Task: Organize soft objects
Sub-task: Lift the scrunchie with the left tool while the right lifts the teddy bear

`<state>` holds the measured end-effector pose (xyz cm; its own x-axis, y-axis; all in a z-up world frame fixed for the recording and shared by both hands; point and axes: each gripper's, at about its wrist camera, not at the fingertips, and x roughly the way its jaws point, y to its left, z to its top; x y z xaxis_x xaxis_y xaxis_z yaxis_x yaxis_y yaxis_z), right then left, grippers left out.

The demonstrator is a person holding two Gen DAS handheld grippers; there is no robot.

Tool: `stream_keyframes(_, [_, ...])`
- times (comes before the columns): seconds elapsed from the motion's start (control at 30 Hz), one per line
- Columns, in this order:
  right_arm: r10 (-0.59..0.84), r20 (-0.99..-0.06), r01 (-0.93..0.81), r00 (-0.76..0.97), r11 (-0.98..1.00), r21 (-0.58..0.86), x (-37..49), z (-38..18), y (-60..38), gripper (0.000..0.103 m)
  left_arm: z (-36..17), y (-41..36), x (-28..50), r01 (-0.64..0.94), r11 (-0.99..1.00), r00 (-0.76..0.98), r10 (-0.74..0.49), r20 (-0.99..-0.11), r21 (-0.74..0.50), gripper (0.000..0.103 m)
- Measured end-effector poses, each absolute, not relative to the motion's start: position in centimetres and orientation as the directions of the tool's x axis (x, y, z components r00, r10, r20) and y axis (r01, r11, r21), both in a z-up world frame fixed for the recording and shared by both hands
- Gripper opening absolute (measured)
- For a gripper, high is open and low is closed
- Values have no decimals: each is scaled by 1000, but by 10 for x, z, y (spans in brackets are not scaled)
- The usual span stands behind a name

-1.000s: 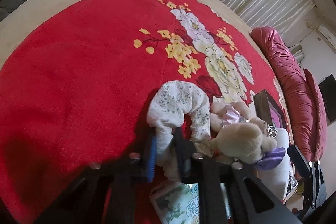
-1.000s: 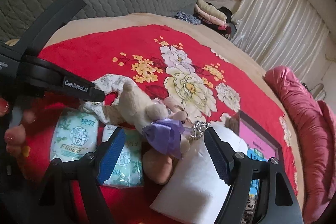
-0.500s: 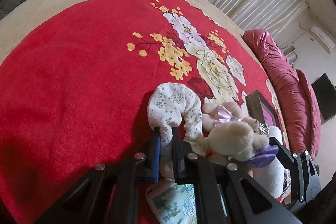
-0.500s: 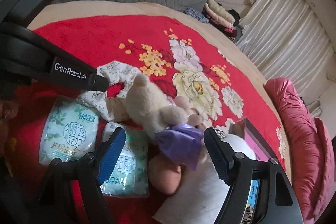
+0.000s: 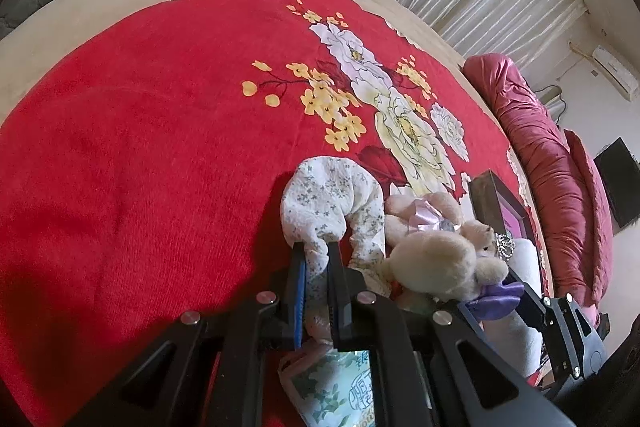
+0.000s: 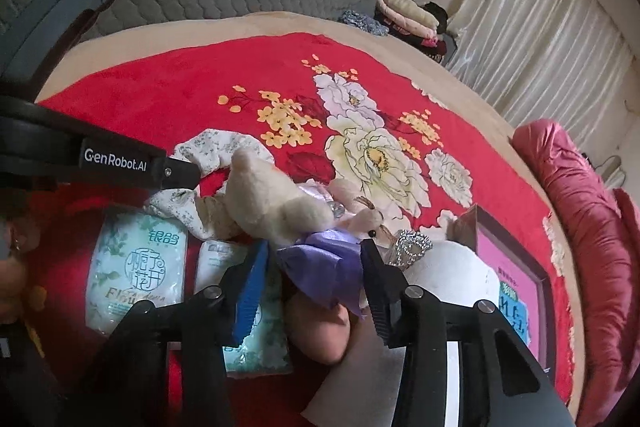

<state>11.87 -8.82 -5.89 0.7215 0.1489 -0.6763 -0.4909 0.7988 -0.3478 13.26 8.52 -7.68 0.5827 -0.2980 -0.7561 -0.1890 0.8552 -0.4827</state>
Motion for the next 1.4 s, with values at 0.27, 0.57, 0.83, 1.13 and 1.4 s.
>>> stream_keyframes(0.27, [208, -687, -491, 696, 836, -245, 119, -53, -99, 40, -75, 83, 132, -179, 870, 584, -281, -761, -459, 9])
stream_keyframes(0.57, [288, -683, -466, 671, 881, -86, 120, -42, -117, 37, -73, 82, 130, -172, 873, 591, -279, -757, -457, 9])
stream_keyframes(0.83, [365, -650, -467, 667, 884, 18, 111, -25, -126, 22, -61, 83, 122, -159, 875, 625, -269, -733, -457, 9])
stream_keyframes(1.13, [379, -662, -470, 646, 882, 45, 111, -27, -130, 18, -56, 82, 117, -152, 882, 637, -258, -726, -446, 9])
stream_keyframes(1.4, [432, -619, -485, 657, 870, 92, 108, -13, -134, 7, -53, 84, 116, -153, 880, 648, -255, -718, -450, 9])
